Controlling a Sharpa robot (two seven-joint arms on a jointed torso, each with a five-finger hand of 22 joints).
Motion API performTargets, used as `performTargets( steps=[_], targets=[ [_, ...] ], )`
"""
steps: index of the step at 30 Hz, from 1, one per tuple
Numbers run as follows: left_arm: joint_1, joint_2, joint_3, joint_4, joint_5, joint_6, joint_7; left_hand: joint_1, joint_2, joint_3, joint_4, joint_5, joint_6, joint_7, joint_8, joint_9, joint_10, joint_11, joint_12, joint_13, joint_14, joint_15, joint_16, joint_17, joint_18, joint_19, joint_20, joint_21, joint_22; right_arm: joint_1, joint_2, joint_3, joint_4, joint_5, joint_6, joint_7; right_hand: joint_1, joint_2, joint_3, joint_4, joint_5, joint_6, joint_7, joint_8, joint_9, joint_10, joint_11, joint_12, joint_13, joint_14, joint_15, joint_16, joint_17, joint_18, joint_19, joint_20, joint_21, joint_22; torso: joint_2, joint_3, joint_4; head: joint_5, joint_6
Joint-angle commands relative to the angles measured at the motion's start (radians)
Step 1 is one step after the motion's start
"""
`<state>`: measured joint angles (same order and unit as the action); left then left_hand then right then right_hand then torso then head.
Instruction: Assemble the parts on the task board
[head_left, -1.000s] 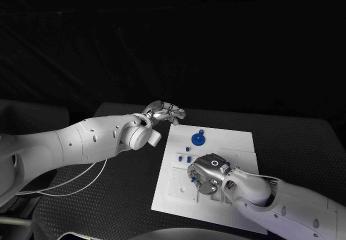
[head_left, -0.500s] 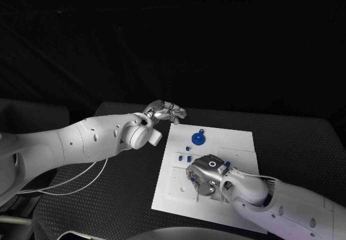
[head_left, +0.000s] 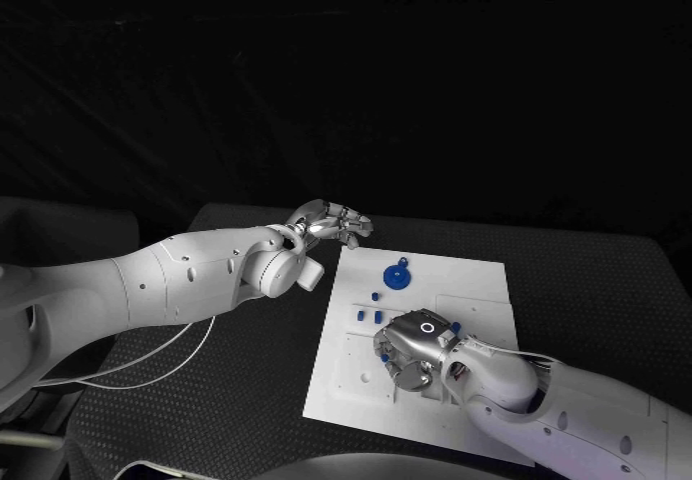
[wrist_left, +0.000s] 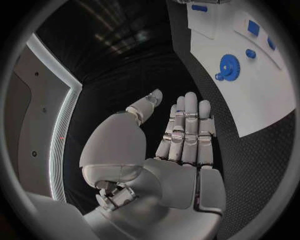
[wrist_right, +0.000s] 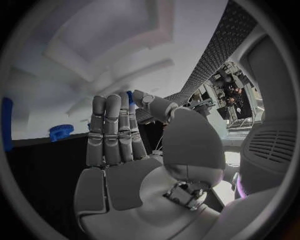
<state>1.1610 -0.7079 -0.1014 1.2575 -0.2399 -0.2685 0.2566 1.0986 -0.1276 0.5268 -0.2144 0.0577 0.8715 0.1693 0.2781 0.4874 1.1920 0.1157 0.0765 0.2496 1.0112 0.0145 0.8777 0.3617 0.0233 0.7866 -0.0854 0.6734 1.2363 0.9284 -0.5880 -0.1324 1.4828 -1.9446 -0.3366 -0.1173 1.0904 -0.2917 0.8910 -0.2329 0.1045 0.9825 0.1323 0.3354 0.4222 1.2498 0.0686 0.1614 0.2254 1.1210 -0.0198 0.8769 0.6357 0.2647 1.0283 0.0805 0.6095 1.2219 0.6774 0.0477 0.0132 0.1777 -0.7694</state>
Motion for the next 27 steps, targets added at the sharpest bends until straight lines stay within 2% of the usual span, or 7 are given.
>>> performTargets(
  steps=[1,10,13,15,20,23,27],
  targets=[
    [0.002,0.000,0.001,0.001,0.005,0.013,0.002,-0.010,-0.002,-0.002,-0.002,0.006,-0.009,0.002,0.004,-0.002,-0.006,0.001,-0.003,-0.002,0.009,0.001,-0.006,0.001,0.014,0.006,0.002,-0.006,0.002,-0.006,-0.015,-0.005,0.000,0.032,-0.012,0.000,-0.024,-0.007,-0.053,-0.026,0.004,-0.050,0.025,-0.025,-0.010,-0.069,0.040,-0.050,-0.033,-0.015,0.018,-0.008,0.000,-0.004,-0.019,0.008,-0.005,0.008,0.000,0.0001,0.0005,-0.004,0.004],
    [0.002,-0.003,0.001,-0.007,0.005,0.015,0.002,-0.010,-0.003,-0.002,-0.002,0.006,-0.010,0.002,0.004,-0.002,-0.007,0.001,-0.003,-0.002,0.009,0.001,-0.007,0.002,0.014,0.006,0.002,-0.007,0.002,0.033,-0.073,0.001,0.073,0.050,-0.068,0.004,-0.059,-0.011,-0.152,-0.058,-0.010,-0.095,0.042,-0.040,-0.018,-0.121,0.059,-0.081,-0.058,-0.037,0.037,-0.008,0.012,-0.003,-0.045,0.018,-0.011,0.017,0.000,0.0014,-0.0015,-0.012,0.016],
    [0.002,-0.004,0.001,-0.009,0.005,0.015,0.002,-0.010,-0.003,-0.002,-0.002,0.006,-0.010,0.002,0.004,-0.002,-0.008,0.001,-0.003,-0.002,0.009,0.002,-0.007,0.002,0.014,0.006,0.002,-0.007,0.002,0.058,-0.103,0.016,0.112,0.061,-0.069,0.001,-0.055,-0.010,-0.152,-0.056,-0.013,-0.093,0.041,-0.037,-0.017,-0.118,0.058,-0.079,-0.059,-0.036,0.036,-0.006,0.014,-0.003,-0.042,0.017,-0.010,0.018,0.000,0.0013,-0.0013,-0.017,0.020],
    [0.002,-0.004,0.001,-0.011,0.005,0.015,0.002,-0.010,-0.002,-0.002,-0.002,0.006,-0.010,0.002,0.004,-0.002,-0.008,0.001,-0.003,-0.002,0.009,0.002,-0.007,0.002,0.014,0.006,0.002,-0.007,0.002,0.081,-0.132,0.040,0.140,0.081,-0.060,0.000,-0.043,-0.010,-0.138,-0.050,-0.019,-0.088,0.039,-0.032,-0.015,-0.108,0.055,-0.075,-0.061,-0.031,0.033,-0.003,0.017,-0.003,-0.034,0.015,-0.009,0.018,0.000,0.0016,-0.0012,-0.022,0.025],
    [0.002,-0.002,0.001,-0.015,0.005,0.016,0.003,-0.009,-0.002,-0.002,-0.003,0.006,-0.010,0.002,0.004,-0.002,-0.008,0.001,-0.003,-0.002,0.009,0.002,-0.008,0.003,0.014,0.006,0.002,-0.007,0.002,0.141,-0.179,0.069,0.153,0.138,0.086,0.001,-0.026,-0.009,-0.101,-0.039,-0.029,-0.082,0.034,-0.024,-0.012,-0.070,0.042,-0.055,-0.057,-0.020,0.021,0.005,0.025,-0.003,-0.019,0.010,-0.003,0.020,-0.001,0.0021,-0.0012,-0.035,0.035],
    [0.002,0.000,0.001,-0.018,0.005,0.017,0.003,-0.009,-0.002,-0.002,-0.003,0.006,-0.010,0.002,0.004,-0.002,-0.008,0.001,-0.003,-0.002,0.010,0.002,-0.008,0.003,0.014,0.006,0.002,-0.007,0.003,0.174,-0.208,0.071,0.143,0.152,0.183,-0.015,-0.026,-0.008,-0.097,-0.036,-0.028,-0.083,0.030,-0.024,-0.013,-0.073,0.043,-0.057,-0.060,-0.022,0.022,0.005,0.027,-0.003,-0.020,0.011,-0.002,0.022,-0.001,0.0014,-0.0009,-0.045,0.042],
    [0.002,0.002,0.001,-0.019,0.005,0.017,0.003,-0.009,-0.002,-0.001,-0.003,0.006,-0.010,0.002,0.004,-0.002,-0.008,0.001,-0.003,-0.002,0.010,0.002,-0.008,0.003,0.014,0.006,0.002,-0.007,0.003,0.185,-0.241,0.071,0.136,0.164,0.216,-0.025,-0.046,-0.008,-0.121,-0.039,-0.021,-0.086,0.028,-0.024,-0.014,-0.080,0.046,-0.061,-0.064,-0.029,0.026,0.004,0.031,-0.003,-0.027,0.014,-0.002,0.028,0.000,0.0010,-0.0004,-0.053,0.047]
  ],
)
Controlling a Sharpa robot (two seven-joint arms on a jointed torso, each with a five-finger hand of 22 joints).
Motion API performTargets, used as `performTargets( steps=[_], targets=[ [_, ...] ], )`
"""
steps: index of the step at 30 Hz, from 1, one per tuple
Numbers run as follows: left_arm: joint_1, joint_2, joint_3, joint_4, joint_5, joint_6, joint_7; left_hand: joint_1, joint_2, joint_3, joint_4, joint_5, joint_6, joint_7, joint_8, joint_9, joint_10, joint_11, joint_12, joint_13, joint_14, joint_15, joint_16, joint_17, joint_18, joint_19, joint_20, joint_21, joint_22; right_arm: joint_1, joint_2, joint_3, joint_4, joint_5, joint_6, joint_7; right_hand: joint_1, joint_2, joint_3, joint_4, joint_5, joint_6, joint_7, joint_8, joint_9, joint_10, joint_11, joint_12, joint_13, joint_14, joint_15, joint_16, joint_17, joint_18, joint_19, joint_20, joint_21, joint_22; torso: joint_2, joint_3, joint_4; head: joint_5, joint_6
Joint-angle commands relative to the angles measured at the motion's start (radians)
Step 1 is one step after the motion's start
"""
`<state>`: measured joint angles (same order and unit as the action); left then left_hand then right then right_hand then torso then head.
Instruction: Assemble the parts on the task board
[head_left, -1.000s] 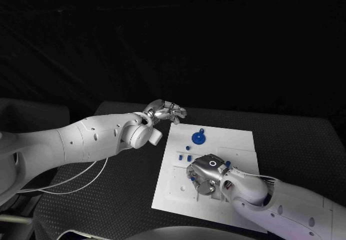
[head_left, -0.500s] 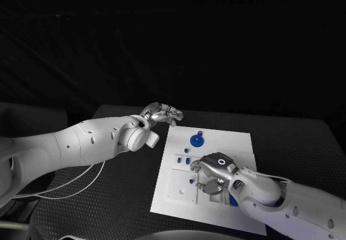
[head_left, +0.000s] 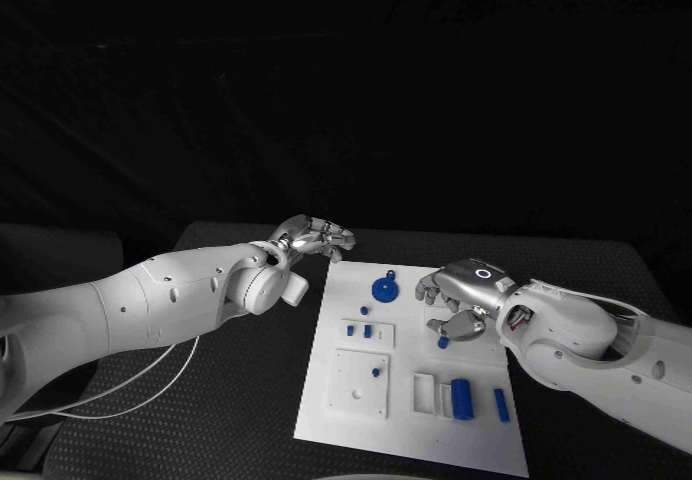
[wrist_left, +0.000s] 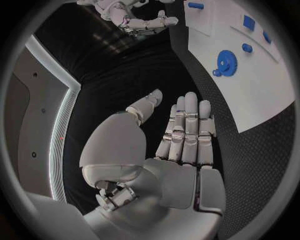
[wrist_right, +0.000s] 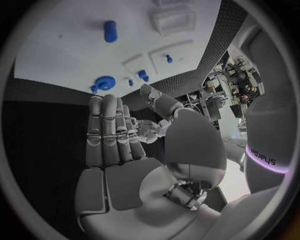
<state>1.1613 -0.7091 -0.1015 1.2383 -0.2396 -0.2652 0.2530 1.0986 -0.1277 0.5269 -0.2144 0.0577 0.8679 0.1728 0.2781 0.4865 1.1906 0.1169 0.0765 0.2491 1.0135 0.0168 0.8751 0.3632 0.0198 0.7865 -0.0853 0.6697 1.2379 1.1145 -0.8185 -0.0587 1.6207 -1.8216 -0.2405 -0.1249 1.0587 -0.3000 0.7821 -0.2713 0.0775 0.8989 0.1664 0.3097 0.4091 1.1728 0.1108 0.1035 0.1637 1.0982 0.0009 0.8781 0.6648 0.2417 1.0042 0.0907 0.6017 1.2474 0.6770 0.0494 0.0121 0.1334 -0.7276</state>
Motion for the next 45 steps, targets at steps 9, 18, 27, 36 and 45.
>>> performTargets(
  steps=[9,18,27,36,45],
  targets=[
    [0.002,0.003,0.001,0.001,0.005,0.014,0.007,-0.009,-0.002,-0.001,-0.003,0.006,-0.006,-0.002,0.004,-0.001,-0.006,0.000,-0.003,-0.001,0.008,-0.001,-0.006,0.002,0.018,0.007,0.002,-0.004,0.001,-0.003,-0.042,-0.008,-0.015,0.035,0.123,-0.014,-0.047,0.000,-0.063,-0.012,-0.007,-0.009,-0.012,0.002,-0.003,-0.017,0.010,-0.010,-0.011,-0.023,0.011,-0.003,0.007,0.020,-0.021,0.008,0.007,0.015,0.001,0.0006,0.0002,-0.029,0.012],
    [0.002,0.003,0.001,0.000,0.005,0.014,0.008,-0.008,-0.002,-0.001,-0.003,0.006,-0.006,-0.002,0.004,-0.001,-0.007,0.000,-0.003,-0.001,0.008,-0.001,-0.006,0.003,0.018,0.007,0.002,-0.004,0.002,-0.041,-0.039,-0.021,-0.034,0.024,0.110,-0.009,-0.028,0.001,-0.060,-0.009,-0.018,-0.009,-0.013,0.004,-0.004,-0.018,0.010,-0.009,-0.015,-0.022,0.011,-0.001,0.012,0.020,-0.021,0.007,0.008,0.019,0.001,0.0005,0.0017,-0.034,0.015],
    [0.001,0.002,0.001,-0.001,0.005,0.014,0.008,-0.009,-0.002,-0.001,-0.003,0.006,-0.007,-0.001,0.004,-0.002,-0.007,0.000,-0.003,-0.001,0.008,-0.001,-0.007,0.003,0.018,0.007,0.003,-0.005,0.002,-0.054,-0.016,-0.023,-0.055,0.014,0.102,-0.003,0.018,0.003,0.007,0.020,-0.028,0.001,-0.015,0.015,-0.001,-0.006,0.005,-0.002,-0.018,-0.015,0.006,0.000,0.018,0.020,-0.011,0.005,0.009,0.022,0.001,-0.0006,0.0032,-0.035,0.011],
    [0.001,0.001,0.001,-0.001,0.005,0.016,0.008,-0.009,-0.001,-0.001,-0.002,0.006,-0.007,-0.001,0.005,-0.002,-0.007,0.000,-0.003,-0.001,0.009,-0.001,-0.007,0.004,0.018,0.007,0.003,-0.005,0.002,-0.063,-0.002,-0.024,-0.065,0.006,0.106,0.001,0.049,0.027,0.079,0.075,-0.029,0.027,-0.020,0.036,0.009,0.025,-0.005,0.015,-0.014,-0.006,-0.002,0.003,0.024,0.020,0.001,0.000,0.014,0.027,0.001,-0.0020,0.0032,-0.033,0.007],
    [0.001,-0.001,0.001,0.000,0.005,0.015,0.007,-0.011,-0.001,-0.002,-0.002,0.006,-0.007,-0.001,0.005,-0.002,-0.007,0.000,-0.002,-0.001,0.009,-0.001,-0.008,0.004,0.018,0.007,0.003,-0.005,0.003,-0.063,0.004,-0.025,-0.074,-0.041,0.091,-0.004,0.071,0.084,0.101,0.076,-0.029,0.091,-0.042,0.074,0.026,0.097,-0.032,0.055,0.006,0.013,-0.025,0.013,0.034,0.020,0.019,-0.010,0.029,0.039,0.001,-0.0018,0.0028,-0.033,0.004]
  ],
)
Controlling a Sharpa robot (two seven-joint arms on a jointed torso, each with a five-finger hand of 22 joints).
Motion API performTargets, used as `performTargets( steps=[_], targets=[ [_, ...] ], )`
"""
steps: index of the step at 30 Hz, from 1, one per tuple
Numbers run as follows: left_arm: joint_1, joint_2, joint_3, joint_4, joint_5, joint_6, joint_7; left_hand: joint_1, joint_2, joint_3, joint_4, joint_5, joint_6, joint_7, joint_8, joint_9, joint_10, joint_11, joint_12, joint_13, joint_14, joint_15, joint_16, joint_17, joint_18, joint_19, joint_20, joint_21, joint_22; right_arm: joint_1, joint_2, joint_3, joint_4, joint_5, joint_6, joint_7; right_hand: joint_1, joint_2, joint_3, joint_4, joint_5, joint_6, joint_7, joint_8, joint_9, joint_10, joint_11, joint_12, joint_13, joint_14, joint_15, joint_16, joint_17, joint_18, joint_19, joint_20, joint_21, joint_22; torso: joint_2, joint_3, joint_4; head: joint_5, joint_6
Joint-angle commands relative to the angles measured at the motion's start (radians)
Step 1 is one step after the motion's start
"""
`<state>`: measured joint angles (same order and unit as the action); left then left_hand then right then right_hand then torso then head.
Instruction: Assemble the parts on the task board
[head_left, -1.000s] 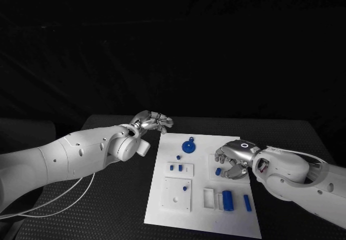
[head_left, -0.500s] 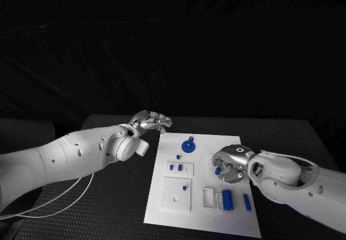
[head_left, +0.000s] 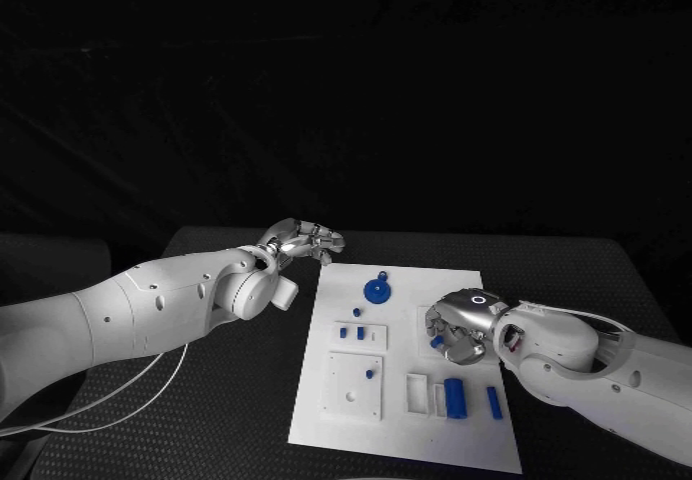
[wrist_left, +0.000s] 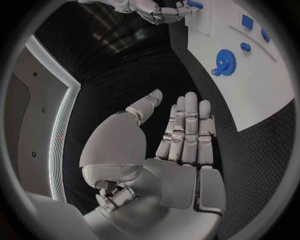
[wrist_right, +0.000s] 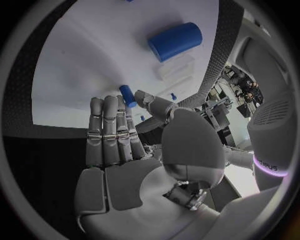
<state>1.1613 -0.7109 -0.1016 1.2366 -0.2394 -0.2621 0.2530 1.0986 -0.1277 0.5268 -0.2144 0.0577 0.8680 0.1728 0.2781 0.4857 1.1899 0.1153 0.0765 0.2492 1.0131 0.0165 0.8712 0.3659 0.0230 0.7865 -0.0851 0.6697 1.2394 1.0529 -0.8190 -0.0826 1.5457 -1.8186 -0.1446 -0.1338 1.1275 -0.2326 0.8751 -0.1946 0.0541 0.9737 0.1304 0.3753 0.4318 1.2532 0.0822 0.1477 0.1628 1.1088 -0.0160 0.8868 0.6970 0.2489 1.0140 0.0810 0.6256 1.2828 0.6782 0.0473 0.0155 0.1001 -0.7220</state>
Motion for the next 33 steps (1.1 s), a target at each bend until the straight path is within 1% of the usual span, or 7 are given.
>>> performTargets(
  steps=[1,9,19,21,26,28,33],
  targets=[
    [0.001,0.000,0.001,0.002,0.005,0.012,0.007,-0.011,-0.001,-0.002,-0.001,0.006,-0.007,-0.001,0.005,-0.001,-0.007,0.002,-0.002,-0.001,0.009,0.000,-0.004,0.002,0.015,0.008,0.003,-0.005,0.001,-0.002,0.006,-0.001,0.002,-0.051,-0.009,0.002,0.002,0.026,0.008,-0.004,-0.006,0.031,-0.012,0.017,0.008,0.032,-0.009,0.019,0.013,0.006,-0.013,0.007,0.004,0.013,0.013,-0.002,0.008,0.005,0.000,0.0006,-0.0007,0.001,-0.002],
    [0.001,0.000,0.001,0.003,0.005,0.013,0.005,-0.011,-0.001,-0.002,-0.001,0.006,-0.007,-0.001,0.005,-0.001,-0.007,0.002,-0.002,-0.001,0.009,0.000,-0.005,0.002,0.015,0.008,0.003,-0.006,0.001,-0.002,0.008,-0.001,0.000,-0.079,-0.025,-0.009,0.007,0.047,0.019,-0.023,-0.006,0.058,-0.025,0.031,0.019,0.059,-0.023,0.034,0.029,0.026,-0.026,0.014,0.012,0.013,0.033,-0.013,0.019,0.011,0.000,0.0013,-0.0005,0.000,-0.004],
    [0.001,0.002,0.001,0.002,0.005,0.013,0.006,-0.011,0.000,-0.001,-0.001,0.006,-0.008,-0.001,0.005,-0.001,-0.007,0.002,-0.002,-0.002,0.009,0.000,-0.005,0.003,0.015,0.008,0.003,-0.006,0.002,-0.002,-0.003,0.000,0.034,-0.095,-0.086,-0.008,0.010,0.044,0.026,-0.025,-0.006,0.071,-0.031,0.037,0.026,0.073,-0.031,0.043,0.042,0.043,-0.035,0.017,0.016,0.013,0.054,-0.023,0.030,0.014,0.000,0.0015,-0.0012,0.005,-0.005],
    [0.001,0.003,0.001,0.001,0.005,0.013,0.006,-0.011,0.000,-0.001,-0.001,0.006,-0.008,-0.001,0.005,-0.001,-0.007,0.002,-0.002,-0.002,0.009,0.000,-0.005,0.003,0.015,0.008,0.003,-0.006,0.002,-0.001,-0.011,0.008,0.051,-0.097,-0.088,-0.011,0.011,0.042,0.027,-0.024,-0.006,0.073,-0.032,0.037,0.027,0.074,-0.032,0.044,0.043,0.045,-0.036,0.017,0.017,0.013,0.056,-0.024,0.031,0.015,-0.001,0.0015,-0.0009,0.006,-0.005],
    [0.001,0.005,0.001,-0.003,0.005,0.012,0.006,-0.011,0.001,-0.001,-0.001,0.006,-0.008,-0.001,0.005,-0.001,-0.008,0.002,-0.003,-0.002,0.010,0.000,-0.006,0.003,0.015,0.008,0.003,-0.007,0.002,0.010,-0.017,0.039,0.093,-0.098,-0.093,-0.012,0.012,0.040,0.030,-0.023,-0.006,0.074,-0.032,0.037,0.028,0.075,-0.033,0.044,0.045,0.047,-0.037,0.017,0.017,0.013,0.058,-0.026,0.031,0.015,-0.001,0.0008,-0.0012,0.009,-0.006],
    [0.001,0.007,0.001,-0.006,0.005,0.012,0.007,-0.011,0.001,-0.001,-0.001,0.006,-0.008,-0.001,0.005,-0.001,-0.008,0.002,-0.003,-0.002,0.010,0.000,-0.006,0.003,0.015,0.008,0.003,-0.007,0.002,0.011,-0.015,0.046,0.110,-0.098,-0.095,-0.012,0.012,0.039,0.031,-0.023,-0.006,0.075,-0.033,0.037,0.028,0.075,-0.033,0.045,0.046,0.047,-0.037,0.016,0.018,0.013,0.059,-0.026,0.032,0.015,0.000,0.0010,-0.0012,0.012,-0.007],
    [0.001,0.009,0.001,-0.010,0.005,0.012,0.008,-0.011,0.001,-0.001,-0.001,0.006,-0.009,-0.001,0.005,-0.002,-0.008,0.002,-0.002,-0.002,0.010,0.000,-0.006,0.004,0.015,0.008,0.003,-0.007,0.002,0.011,0.020,0.050,0.134,-0.077,-0.113,0.005,0.013,0.037,0.033,-0.022,-0.006,0.076,-0.033,0.038,0.029,0.076,-0.034,0.045,0.048,0.049,-0.038,0.016,0.018,0.013,0.061,-0.027,0.032,0.015,0.000,0.0015,-0.0005,0.019,-0.010]
  ],
)
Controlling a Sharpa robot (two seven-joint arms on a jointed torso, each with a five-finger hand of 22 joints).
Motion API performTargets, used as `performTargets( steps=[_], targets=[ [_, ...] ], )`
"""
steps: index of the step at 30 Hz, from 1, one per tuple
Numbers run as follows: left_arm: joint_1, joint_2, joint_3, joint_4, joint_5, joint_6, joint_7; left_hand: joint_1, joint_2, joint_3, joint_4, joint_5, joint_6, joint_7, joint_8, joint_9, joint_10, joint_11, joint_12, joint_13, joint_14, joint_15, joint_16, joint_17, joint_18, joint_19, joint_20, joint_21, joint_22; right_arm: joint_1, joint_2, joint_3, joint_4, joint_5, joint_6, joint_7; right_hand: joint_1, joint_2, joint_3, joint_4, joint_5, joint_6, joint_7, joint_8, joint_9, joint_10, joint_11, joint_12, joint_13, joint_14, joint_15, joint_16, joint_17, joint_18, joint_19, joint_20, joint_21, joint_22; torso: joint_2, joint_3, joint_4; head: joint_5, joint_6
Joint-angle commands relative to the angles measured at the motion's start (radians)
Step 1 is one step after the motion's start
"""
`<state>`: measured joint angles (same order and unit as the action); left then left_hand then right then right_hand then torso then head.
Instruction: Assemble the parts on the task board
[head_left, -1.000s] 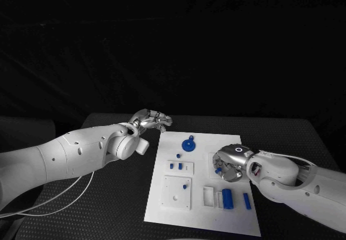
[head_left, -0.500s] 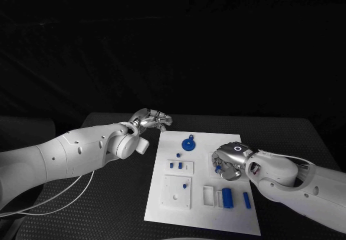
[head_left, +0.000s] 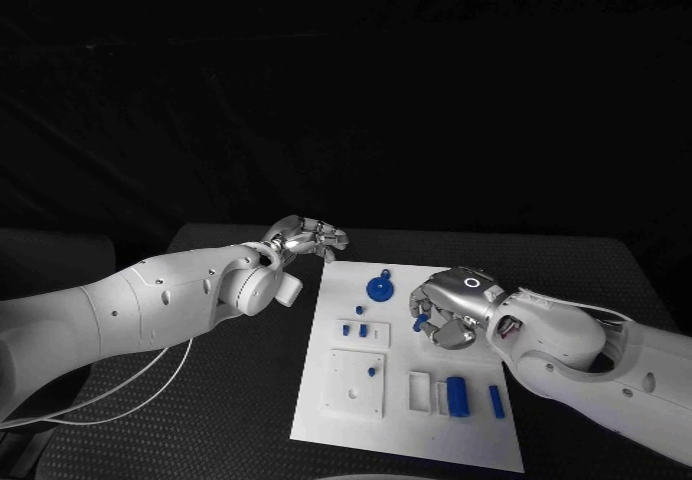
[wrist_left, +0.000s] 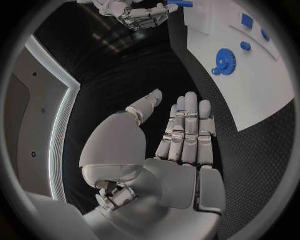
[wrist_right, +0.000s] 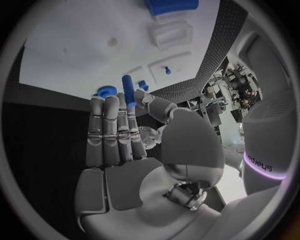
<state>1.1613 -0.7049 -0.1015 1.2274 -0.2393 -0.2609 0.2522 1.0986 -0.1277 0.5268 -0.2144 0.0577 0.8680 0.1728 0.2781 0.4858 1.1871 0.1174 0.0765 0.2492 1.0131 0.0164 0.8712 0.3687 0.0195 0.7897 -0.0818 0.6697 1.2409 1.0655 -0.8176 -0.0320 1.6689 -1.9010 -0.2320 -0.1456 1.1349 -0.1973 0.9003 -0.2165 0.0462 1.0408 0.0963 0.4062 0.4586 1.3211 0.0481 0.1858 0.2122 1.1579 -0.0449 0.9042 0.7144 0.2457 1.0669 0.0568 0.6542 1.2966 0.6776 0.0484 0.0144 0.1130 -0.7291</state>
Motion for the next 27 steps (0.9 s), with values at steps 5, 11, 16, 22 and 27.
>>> performTargets(
  steps=[5,11,16,22,27],
  targets=[
    [0.001,0.007,0.001,-0.002,0.005,0.010,0.009,-0.011,0.001,-0.001,-0.001,0.006,-0.009,-0.001,0.005,-0.002,-0.005,0.000,-0.002,-0.002,0.010,0.000,-0.007,0.002,0.018,0.005,-0.001,-0.007,0.001,-0.019,0.077,-0.005,0.014,0.034,-0.049,0.040,0.006,0.002,0.010,0.001,0.002,0.009,0.001,0.007,0.003,0.008,0.000,0.007,-0.001,0.000,-0.009,-0.002,0.001,0.016,0.009,-0.003,0.004,0.001,0.000,-0.0003,0.0004,0.019,-0.009],
    [0.001,0.015,0.001,-0.005,0.005,0.010,0.010,-0.011,0.001,-0.001,-0.001,0.007,-0.009,-0.001,0.005,-0.002,-0.005,0.000,-0.002,-0.002,0.010,0.000,-0.007,0.002,0.019,0.005,-0.001,-0.008,0.001,-0.071,0.145,-0.015,-0.002,0.028,-0.048,0.049,0.007,0.002,0.012,0.002,0.002,0.008,0.001,0.006,0.003,0.007,0.001,0.006,0.000,0.000,-0.009,-0.003,0.001,0.016,0.009,-0.004,0.003,0.001,0.000,-0.0015,0.0021,0.035,-0.015],
    [0.001,0.023,0.001,-0.005,0.005,0.010,0.010,-0.011,0.001,-0.001,-0.001,0.007,-0.009,-0.001,0.005,-0.002,-0.005,0.000,-0.002,-0.002,0.010,0.000,-0.007,0.002,0.019,0.005,-0.001,-0.008,0.002,-0.093,0.176,-0.040,-0.025,0.018,-0.045,0.054,0.008,0.003,0.013,0.001,0.002,0.008,0.001,0.005,0.003,0.006,0.001,0.005,0.000,0.000,-0.009,-0.004,0.001,0.016,0.010,-0.004,0.003,0.001,0.000,-0.0020,0.0028,0.049,-0.018],
    [0.001,0.027,0.001,-0.002,0.005,0.013,0.009,-0.010,0.002,-0.001,-0.001,0.007,-0.009,-0.001,0.005,-0.002,-0.005,0.000,-0.002,-0.002,0.010,0.000,-0.008,0.003,0.019,0.005,-0.001,-0.008,0.002,-0.121,0.210,-0.062,-0.052,0.004,-0.039,0.058,0.008,0.004,0.014,0.001,0.002,0.007,0.001,0.005,0.003,0.005,0.001,0.005,0.001,0.000,-0.009,-0.005,0.001,0.016,0.010,-0.005,0.003,0.001,0.000,-0.0021,0.0025,0.061,-0.025],
    [0.001,0.032,0.001,-0.002,0.005,0.014,0.009,-0.010,0.002,-0.001,-0.001,0.007,-0.009,-0.001,0.005,-0.002,-0.005,0.000,-0.002,-0.002,0.010,0.000,-0.008,0.003,0.019,0.006,-0.001,-0.008,0.002,-0.137,0.228,-0.070,-0.058,-0.002,-0.035,0.059,0.009,0.004,0.014,0.001,0.002,0.007,0.001,0.004,0.003,0.005,0.001,0.005,0.001,0.000,-0.009,-0.005,0.001,0.016,0.010,-0.005,0.003,0.001,0.000,-0.0015,0.0019,0.068,-0.028]
  ],
)
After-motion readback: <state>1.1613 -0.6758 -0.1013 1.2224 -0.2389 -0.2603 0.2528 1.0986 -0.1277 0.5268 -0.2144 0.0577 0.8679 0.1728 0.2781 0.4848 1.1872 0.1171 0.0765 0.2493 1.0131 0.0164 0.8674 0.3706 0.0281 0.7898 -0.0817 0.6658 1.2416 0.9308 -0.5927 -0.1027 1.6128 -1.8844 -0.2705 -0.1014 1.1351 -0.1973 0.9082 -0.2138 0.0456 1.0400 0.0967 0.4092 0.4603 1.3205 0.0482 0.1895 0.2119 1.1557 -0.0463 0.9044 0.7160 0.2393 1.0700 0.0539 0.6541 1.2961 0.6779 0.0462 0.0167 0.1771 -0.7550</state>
